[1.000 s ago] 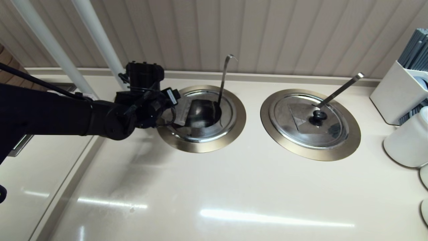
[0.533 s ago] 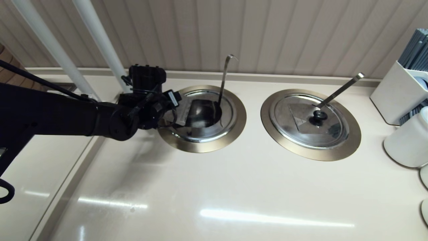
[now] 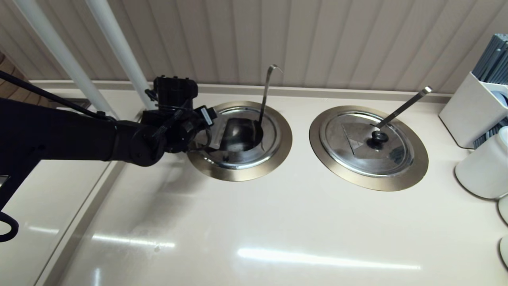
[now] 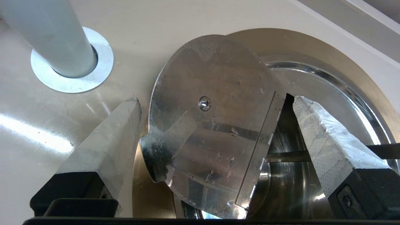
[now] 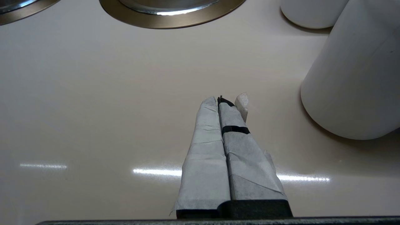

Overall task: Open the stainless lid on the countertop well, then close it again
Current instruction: Close the lid

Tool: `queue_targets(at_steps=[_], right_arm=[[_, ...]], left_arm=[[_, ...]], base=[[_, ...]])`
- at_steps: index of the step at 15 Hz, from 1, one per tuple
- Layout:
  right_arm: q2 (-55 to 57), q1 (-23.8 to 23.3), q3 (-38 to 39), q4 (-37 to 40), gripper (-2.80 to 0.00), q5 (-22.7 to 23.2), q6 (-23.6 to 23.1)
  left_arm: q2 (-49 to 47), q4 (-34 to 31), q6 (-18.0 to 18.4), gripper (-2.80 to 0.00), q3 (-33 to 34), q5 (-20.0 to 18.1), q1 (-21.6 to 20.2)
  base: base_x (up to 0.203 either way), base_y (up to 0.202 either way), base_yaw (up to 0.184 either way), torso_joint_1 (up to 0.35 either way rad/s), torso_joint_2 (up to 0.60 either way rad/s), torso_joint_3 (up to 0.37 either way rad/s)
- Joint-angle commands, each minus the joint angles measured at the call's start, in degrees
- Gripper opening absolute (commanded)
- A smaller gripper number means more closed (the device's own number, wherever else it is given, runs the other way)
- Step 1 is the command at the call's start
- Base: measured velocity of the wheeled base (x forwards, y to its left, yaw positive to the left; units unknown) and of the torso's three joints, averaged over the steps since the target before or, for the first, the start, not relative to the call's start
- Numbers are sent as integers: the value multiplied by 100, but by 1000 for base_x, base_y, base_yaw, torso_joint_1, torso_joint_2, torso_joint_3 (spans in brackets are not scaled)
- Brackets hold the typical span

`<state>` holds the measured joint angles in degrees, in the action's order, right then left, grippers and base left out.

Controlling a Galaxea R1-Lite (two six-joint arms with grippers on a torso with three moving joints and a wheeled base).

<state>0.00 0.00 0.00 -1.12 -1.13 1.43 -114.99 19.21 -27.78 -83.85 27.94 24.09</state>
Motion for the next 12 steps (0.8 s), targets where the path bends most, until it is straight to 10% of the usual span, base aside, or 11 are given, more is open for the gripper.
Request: queue_targets(at_steps=[1,12], right_arm=[[0,0,26,-2,-280,-1,5],[0,0,26,-2,-280,-1,-2]], left_arm=[[-14,12,-23,0,0,18,8],[12,12,-131,0,0,-131,34]], base=[[0,0,0,0,0,0],[0,0,0,0,0,0]])
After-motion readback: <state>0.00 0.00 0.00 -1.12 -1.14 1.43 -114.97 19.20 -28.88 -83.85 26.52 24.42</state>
